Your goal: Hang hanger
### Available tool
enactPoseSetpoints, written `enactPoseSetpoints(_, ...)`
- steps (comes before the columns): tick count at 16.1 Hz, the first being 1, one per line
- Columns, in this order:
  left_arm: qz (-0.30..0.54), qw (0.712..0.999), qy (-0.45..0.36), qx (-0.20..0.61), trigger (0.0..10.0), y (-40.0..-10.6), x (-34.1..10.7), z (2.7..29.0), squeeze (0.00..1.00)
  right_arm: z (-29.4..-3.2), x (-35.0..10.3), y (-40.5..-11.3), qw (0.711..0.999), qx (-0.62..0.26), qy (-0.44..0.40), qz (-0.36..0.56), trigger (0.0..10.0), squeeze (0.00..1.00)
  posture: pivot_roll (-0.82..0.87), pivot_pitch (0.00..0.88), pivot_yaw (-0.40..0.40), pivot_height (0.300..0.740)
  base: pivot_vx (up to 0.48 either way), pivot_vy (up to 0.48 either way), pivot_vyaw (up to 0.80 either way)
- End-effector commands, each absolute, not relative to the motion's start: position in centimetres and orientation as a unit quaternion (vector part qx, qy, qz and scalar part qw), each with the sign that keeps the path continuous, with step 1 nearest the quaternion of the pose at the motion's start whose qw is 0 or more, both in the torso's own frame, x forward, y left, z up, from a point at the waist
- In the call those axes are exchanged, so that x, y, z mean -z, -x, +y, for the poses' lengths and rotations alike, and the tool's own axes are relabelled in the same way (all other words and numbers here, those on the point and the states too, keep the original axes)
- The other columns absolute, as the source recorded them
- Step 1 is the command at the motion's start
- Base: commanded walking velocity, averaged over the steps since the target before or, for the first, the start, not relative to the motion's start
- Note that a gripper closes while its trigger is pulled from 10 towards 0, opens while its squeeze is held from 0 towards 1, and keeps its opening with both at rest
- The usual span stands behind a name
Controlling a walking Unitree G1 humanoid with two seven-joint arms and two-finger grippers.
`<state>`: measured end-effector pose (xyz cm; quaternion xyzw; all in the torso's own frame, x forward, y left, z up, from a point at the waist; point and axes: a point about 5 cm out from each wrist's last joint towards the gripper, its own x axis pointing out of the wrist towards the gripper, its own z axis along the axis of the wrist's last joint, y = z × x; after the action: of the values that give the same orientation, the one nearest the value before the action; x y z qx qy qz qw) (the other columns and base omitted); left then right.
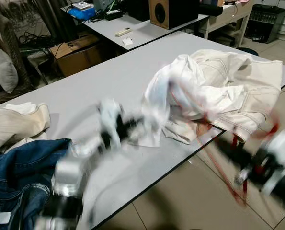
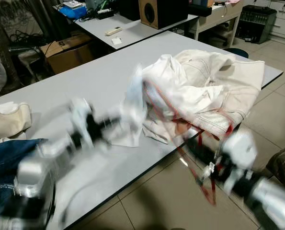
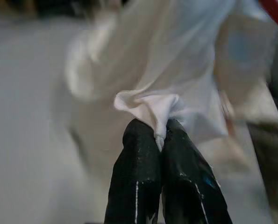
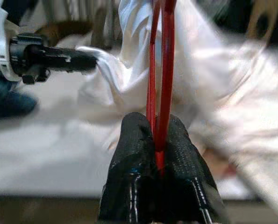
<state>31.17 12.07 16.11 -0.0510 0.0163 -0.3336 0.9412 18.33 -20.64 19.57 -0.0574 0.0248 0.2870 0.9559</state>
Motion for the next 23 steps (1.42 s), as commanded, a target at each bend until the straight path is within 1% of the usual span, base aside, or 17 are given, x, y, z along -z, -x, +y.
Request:
enactPoseSetpoints(1,-0.043,0.959,0.030,0.280,0.0,-32.6,-18.6,14.2,0.00,-20.8,-20.8,-18.8,0.963,-0.263,0.056,-0.009,10.0,0.00,-0.27,0.000,0.191,0.740,0.000,0.000,0.00)
enactPoseSetpoints(4,-0.166,0.964,-0.002,0.207,0.0,-35.0,-25.3,16.9,0.00,-21.5,-21.0,-19.5,0.972,-0.228,0.055,-0.022,10.0,0.00,-0.26,0.000,0.208,0.740,0.000,0.000,0.00)
enactPoseSetpoints(5,-0.252,0.955,-0.015,0.158,0.0,-35.5,-30.0,19.2,0.00,-21.7,-20.4,-19.5,0.974,-0.221,0.047,-0.011,10.0,0.00,-0.25,0.000,0.213,0.740,0.000,0.000,0.00)
enactPoseSetpoints(7,-0.294,0.946,-0.031,0.135,0.0,-35.2,-32.4,20.5,0.00,-21.7,-19.5,-19.4,0.976,-0.213,0.043,0.006,10.0,0.00,-0.25,0.000,0.215,0.740,0.000,0.000,0.00)
enactPoseSetpoints(8,-0.296,0.945,-0.034,0.135,0.0,-35.2,-32.5,20.5,0.00,-21.7,-19.5,-19.4,0.976,-0.212,0.042,0.008,10.0,0.00,-0.25,0.000,0.214,0.740,0.000,0.000,0.00)
enactPoseSetpoints(9,-0.221,0.950,-0.115,0.190,0.0,-35.0,-28.8,19.7,0.00,-21.9,-16.1,-18.6,0.968,-0.213,0.075,0.110,10.0,0.00,-0.24,0.000,0.211,0.740,0.000,0.000,0.00)
enactPoseSetpoints(10,-0.152,0.934,-0.206,0.249,0.0,-34.4,-25.2,18.9,0.00,-21.9,-13.9,-17.4,0.951,-0.228,0.109,0.179,10.0,0.00,-0.23,0.000,0.206,0.740,0.000,0.000,0.00)
enactPoseSetpoints(11,-0.093,0.920,-0.241,0.295,0.0,-33.7,-22.6,18.3,0.00,-21.4,-13.7,-16.8,0.946,-0.247,0.101,0.187,10.0,0.00,-0.23,0.000,0.204,0.740,0.000,0.000,0.00)
enactPoseSetpoints(12,-0.073,0.908,-0.258,0.323,0.0,-33.2,-21.4,17.8,0.00,-20.9,-14.0,-16.4,0.943,-0.265,0.089,0.182,10.0,0.00,-0.23,0.000,0.200,0.740,0.000,0.000,0.00)
enactPoseSetpoints(13,-0.065,0.895,-0.294,0.329,0.0,-33.0,-20.4,17.6,0.00,-19.7,-14.8,-15.7,0.929,-0.316,0.080,0.175,10.0,0.00,-0.23,0.000,0.197,0.740,0.000,0.000,0.00)
enactPoseSetpoints(14,-0.061,0.892,-0.308,0.326,0.0,-33.1,-20.1,17.6,0.00,-19.2,-14.8,-15.3,0.921,-0.336,0.080,0.181,10.0,0.00,-0.23,0.000,0.197,0.740,0.000,0.000,0.00)
enactPoseSetpoints(18,-0.057,0.890,-0.310,0.329,0.0,-32.7,-19.9,17.7,0.00,-18.3,-14.5,-14.5,0.911,-0.356,0.088,0.189,10.0,0.00,-0.22,0.000,0.191,0.740,0.000,0.000,0.00)
enactPoseSetpoints(19,-0.067,0.884,-0.335,0.318,0.0,-32.9,-20.1,17.8,0.00,-18.0,-14.2,-14.0,0.899,-0.372,0.098,0.208,10.0,0.00,-0.22,0.000,0.190,0.740,0.000,0.000,0.00)
enactPoseSetpoints(20,-0.055,0.872,-0.372,0.314,0.0,-33.0,-19.8,18.2,0.00,-18.4,-13.3,-13.6,0.884,-0.373,0.134,0.249,10.0,0.00,-0.21,0.000,0.186,0.740,0.000,0.000,0.00)
enactPoseSetpoints(21,-0.029,0.862,-0.394,0.318,0.0,-33.0,-19.2,18.6,0.00,-19.2,-12.5,-13.7,0.880,-0.350,0.170,0.272,10.0,0.00,-0.21,0.000,0.188,0.740,0.000,0.000,0.00)
enactPoseSetpoints(22,0.009,0.856,-0.417,0.305,0.0,-33.1,-18.5,19.5,0.00,-20.4,-12.3,-14.7,0.899,-0.291,0.185,0.269,10.0,0.00,-0.21,0.000,0.191,0.740,0.000,0.000,0.00)
enactPoseSetpoints(23,0.037,0.853,-0.444,0.271,0.0,-33.4,-18.1,20.8,0.00,-22.7,-13.0,-16.5,0.932,-0.178,0.208,0.238,10.0,0.00,-0.21,0.000,0.193,0.740,0.000,0.000,0.00)
